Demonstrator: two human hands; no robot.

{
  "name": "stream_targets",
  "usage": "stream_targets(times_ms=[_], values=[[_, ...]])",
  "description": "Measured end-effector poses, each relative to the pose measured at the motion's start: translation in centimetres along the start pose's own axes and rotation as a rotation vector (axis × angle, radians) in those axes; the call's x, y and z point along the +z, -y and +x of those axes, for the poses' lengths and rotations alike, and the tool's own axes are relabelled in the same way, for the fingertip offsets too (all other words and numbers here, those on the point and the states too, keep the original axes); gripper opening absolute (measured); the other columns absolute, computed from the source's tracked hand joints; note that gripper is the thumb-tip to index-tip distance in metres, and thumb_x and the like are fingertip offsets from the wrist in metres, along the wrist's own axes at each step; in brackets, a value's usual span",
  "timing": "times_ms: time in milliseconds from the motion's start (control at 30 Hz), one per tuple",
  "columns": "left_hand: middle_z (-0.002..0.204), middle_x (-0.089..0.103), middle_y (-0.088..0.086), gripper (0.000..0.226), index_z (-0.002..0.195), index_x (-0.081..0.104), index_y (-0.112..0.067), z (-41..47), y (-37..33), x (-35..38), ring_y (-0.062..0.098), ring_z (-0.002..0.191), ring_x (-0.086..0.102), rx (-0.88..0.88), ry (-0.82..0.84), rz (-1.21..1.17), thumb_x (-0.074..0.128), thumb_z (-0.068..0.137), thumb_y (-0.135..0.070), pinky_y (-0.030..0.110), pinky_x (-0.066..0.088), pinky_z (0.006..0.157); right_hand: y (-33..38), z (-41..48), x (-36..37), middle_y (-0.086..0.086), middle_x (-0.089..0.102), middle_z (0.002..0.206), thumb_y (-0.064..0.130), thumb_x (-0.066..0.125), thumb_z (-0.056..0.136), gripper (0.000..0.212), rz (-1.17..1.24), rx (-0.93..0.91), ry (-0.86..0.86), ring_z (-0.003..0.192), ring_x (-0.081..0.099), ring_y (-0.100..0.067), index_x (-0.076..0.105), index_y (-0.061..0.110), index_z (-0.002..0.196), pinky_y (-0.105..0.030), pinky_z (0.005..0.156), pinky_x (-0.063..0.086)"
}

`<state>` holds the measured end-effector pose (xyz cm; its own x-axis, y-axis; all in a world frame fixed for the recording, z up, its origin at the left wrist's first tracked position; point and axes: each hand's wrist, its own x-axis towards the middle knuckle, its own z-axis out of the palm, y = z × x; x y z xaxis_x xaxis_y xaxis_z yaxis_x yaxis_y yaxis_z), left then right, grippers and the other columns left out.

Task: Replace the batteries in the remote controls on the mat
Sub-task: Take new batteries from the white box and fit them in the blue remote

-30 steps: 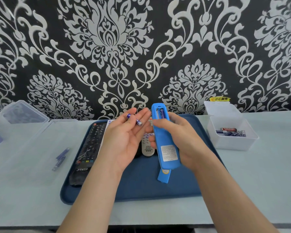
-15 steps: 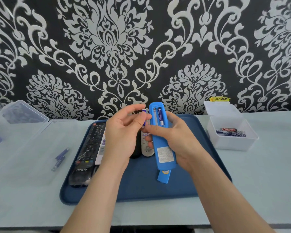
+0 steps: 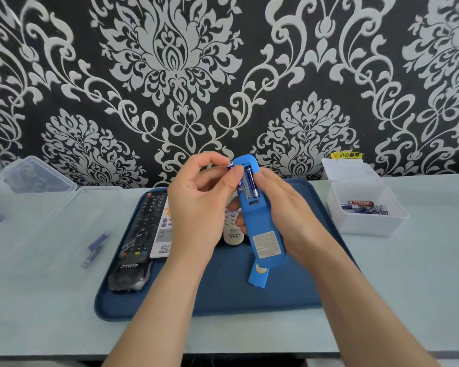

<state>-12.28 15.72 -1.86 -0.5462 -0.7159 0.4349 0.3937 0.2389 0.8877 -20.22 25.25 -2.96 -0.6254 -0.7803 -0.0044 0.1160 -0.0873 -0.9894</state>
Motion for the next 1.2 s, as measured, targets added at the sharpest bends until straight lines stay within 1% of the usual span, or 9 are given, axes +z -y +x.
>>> stream_targets(times_ms=[133, 300, 433, 600, 867, 1033, 1067, 1133, 1200], values=[[0.075, 0.072, -0.002, 0.018, 0.081, 0.062, -0.018, 0.0, 0.1, 0.1, 0.012, 0.072, 0.068, 0.087, 0.012, 0.122, 0.074, 0.080, -0.005, 0.022, 0.052, 0.064, 0.0, 0.0, 0.1, -0.009, 0.066, 0.080, 0.032, 0.038, 0.105, 0.027, -0.020, -0.018, 0.003, 0.062, 0.062, -0.021, 0.060, 0.015, 0.107, -0.037, 0.063, 0.051], [0.082, 0.061, -0.019, 0.016, 0.085, 0.064, -0.027, 0.1, 1.5, -0.1, 0.017, 0.082, 0.066, 0.207, 0.012, 0.457, 0.076, 0.078, -0.017, 0.033, 0.056, 0.072, -0.1, -0.1, 0.3, -0.008, 0.066, 0.078, 0.029, 0.037, 0.104, 0.029, -0.011, -0.025, -0.015, 0.061, 0.062, -0.022, 0.064, 0.018, 0.104, -0.036, 0.062, 0.051], [0.091, 0.055, -0.010, 0.015, 0.089, 0.066, -0.015, 0.7, 2.0, -0.4, 0.006, 0.081, 0.055, 0.420, 0.031, 0.669, 0.076, 0.078, -0.015, 0.027, 0.053, 0.070, -0.1, -0.1, 0.2, -0.012, 0.063, 0.079, 0.027, 0.036, 0.104, 0.029, 0.006, 0.004, -0.013, 0.059, 0.061, -0.022, 0.060, 0.010, 0.105, -0.037, 0.062, 0.051], [0.094, 0.061, -0.003, 0.013, 0.090, 0.067, -0.012, 1.0, 2.6, -0.4, 0.016, 0.081, 0.061, 0.462, 0.092, 0.762, 0.069, 0.082, -0.022, 0.038, 0.054, 0.067, -0.1, -0.1, 0.2, -0.010, 0.062, 0.072, 0.024, 0.038, 0.103, 0.026, 0.044, 0.029, -0.024, 0.057, 0.060, -0.024, 0.060, 0.012, 0.099, -0.032, 0.055, 0.051], [0.100, 0.069, -0.012, 0.026, 0.090, 0.071, -0.021, 0.1, 2.6, 0.1, 0.017, 0.086, 0.061, 0.467, 0.108, 0.990, 0.053, 0.085, -0.039, 0.032, 0.050, 0.066, -0.4, 0.1, -0.4, -0.012, 0.058, 0.067, 0.018, 0.043, 0.100, 0.020, -0.068, -0.016, -0.066, 0.050, 0.057, -0.023, 0.058, 0.005, 0.099, -0.031, 0.050, 0.048], [0.097, 0.068, -0.013, 0.010, 0.087, 0.067, -0.025, -0.1, 2.5, 0.2, 0.013, 0.086, 0.064, 0.291, 0.120, 0.842, 0.058, 0.088, -0.030, 0.029, 0.051, 0.071, -0.4, 0.1, -1.2, -0.010, 0.062, 0.069, 0.016, 0.044, 0.101, 0.017, -0.163, -0.009, -0.014, 0.052, 0.060, -0.022, 0.057, 0.006, 0.102, -0.033, 0.052, 0.051], [0.093, 0.068, -0.010, 0.002, 0.088, 0.063, -0.026, -0.1, 2.2, 0.3, 0.012, 0.081, 0.065, 0.156, 0.116, 0.677, 0.061, 0.088, -0.025, 0.031, 0.053, 0.068, -0.3, 0.0, -1.4, -0.009, 0.064, 0.071, 0.015, 0.044, 0.101, 0.016, -0.170, -0.005, 0.016, 0.054, 0.061, -0.022, 0.058, 0.007, 0.103, -0.033, 0.054, 0.052], [0.089, 0.069, -0.001, 0.015, 0.097, 0.055, -0.025, -0.2, 1.5, 0.6, 0.012, 0.064, 0.064, -0.170, 0.102, 0.311, 0.064, 0.089, -0.016, 0.029, 0.054, 0.057, 0.0, -0.2, -1.5, -0.012, 0.068, 0.076, 0.012, 0.044, 0.101, 0.017, -0.180, 0.013, 0.100, 0.059, 0.063, -0.025, 0.059, 0.009, 0.105, -0.036, 0.058, 0.054], [0.089, 0.072, 0.001, 0.025, 0.111, 0.056, -0.021, 0.1, 1.2, 0.1, 0.014, 0.065, 0.065, -0.379, 0.126, 0.128, 0.064, 0.089, -0.012, 0.031, 0.057, 0.067, 0.1, -0.3, -1.7, -0.016, 0.070, 0.082, 0.011, 0.043, 0.101, 0.018, -0.218, 0.030, 0.147, 0.062, 0.065, -0.027, 0.059, 0.010, 0.108, -0.039, 0.063, 0.056]])
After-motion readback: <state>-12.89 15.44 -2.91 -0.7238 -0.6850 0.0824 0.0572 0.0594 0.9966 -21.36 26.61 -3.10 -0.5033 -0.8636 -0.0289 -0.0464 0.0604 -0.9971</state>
